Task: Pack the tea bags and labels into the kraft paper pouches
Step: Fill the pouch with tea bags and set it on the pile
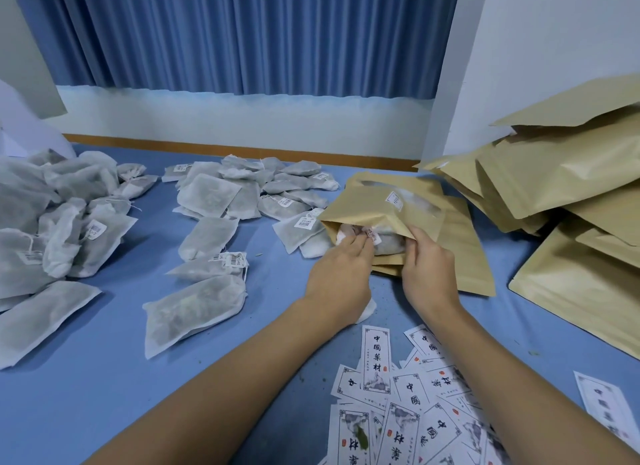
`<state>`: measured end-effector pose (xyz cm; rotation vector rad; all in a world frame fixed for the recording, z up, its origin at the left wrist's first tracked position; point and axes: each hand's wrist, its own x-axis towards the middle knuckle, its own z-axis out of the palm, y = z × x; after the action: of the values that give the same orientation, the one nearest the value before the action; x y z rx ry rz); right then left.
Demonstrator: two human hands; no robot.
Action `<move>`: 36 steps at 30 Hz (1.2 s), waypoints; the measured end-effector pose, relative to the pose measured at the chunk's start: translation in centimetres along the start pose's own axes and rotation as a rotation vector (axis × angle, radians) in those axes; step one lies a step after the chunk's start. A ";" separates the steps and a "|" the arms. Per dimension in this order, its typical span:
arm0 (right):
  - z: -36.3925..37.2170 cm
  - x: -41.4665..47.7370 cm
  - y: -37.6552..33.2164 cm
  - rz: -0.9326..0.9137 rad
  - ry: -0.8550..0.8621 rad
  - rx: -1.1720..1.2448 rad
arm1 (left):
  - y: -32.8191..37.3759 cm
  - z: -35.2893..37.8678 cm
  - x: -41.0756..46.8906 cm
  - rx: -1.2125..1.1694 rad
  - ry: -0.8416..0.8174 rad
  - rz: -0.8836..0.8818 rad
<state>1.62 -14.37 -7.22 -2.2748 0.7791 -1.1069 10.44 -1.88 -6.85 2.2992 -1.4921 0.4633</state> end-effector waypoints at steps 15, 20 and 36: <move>0.2 0.1 0.3 -0.046 -0.072 0.050 | -2.1 6.2 11.2 -0.356 -0.337 -0.363; 0.3 0.2 0.5 -0.006 -0.052 0.066 | -1.2 3.6 7.1 -0.630 -0.002 -0.377; -0.1 -0.2 0.4 -0.011 -0.065 0.052 | -2.9 -1.7 -5.1 -0.632 -0.052 0.068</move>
<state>1.32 -14.50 -7.53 -2.2628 0.7047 -1.0403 10.96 4.06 -8.01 1.7752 -1.4752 -0.0587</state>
